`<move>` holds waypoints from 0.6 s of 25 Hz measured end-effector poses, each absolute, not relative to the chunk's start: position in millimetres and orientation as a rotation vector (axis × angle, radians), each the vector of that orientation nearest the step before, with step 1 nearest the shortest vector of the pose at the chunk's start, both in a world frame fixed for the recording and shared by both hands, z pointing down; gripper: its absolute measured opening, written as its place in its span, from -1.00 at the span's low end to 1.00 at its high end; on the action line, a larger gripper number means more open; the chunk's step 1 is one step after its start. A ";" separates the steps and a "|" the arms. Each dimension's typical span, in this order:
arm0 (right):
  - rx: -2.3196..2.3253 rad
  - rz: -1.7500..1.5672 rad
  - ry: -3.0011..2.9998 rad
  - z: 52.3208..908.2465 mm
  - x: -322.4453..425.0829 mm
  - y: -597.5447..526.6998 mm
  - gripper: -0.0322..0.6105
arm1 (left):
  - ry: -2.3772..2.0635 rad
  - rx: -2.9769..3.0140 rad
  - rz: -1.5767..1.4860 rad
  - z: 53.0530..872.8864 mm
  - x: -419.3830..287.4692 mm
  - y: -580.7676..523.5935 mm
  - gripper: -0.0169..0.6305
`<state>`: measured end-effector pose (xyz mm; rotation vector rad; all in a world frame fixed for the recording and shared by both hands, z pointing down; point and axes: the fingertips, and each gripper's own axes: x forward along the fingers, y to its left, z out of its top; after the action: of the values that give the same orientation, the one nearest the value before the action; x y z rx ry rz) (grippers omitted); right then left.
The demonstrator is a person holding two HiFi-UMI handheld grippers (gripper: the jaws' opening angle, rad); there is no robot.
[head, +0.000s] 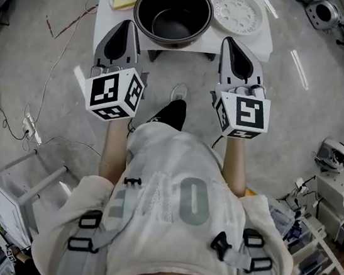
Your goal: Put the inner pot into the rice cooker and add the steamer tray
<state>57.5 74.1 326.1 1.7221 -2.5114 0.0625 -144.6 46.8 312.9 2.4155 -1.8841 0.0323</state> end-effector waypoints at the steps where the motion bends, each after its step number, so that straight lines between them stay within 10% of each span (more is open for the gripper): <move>1: 1.717 0.060 -2.507 324.1 55.0 59.8 -0.88 | -1.882 2.417 0.040 312.5 -145.2 33.0 -0.88; 15: 1.667 0.031 -2.486 309.6 15.9 -52.6 -0.88 | -1.818 2.483 0.044 298.7 -143.9 -84.0 -0.88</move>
<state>15.9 -52.6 309.6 1.6669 -2.4860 0.0312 -143.9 -84.0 298.7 2.4833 -1.8184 0.0443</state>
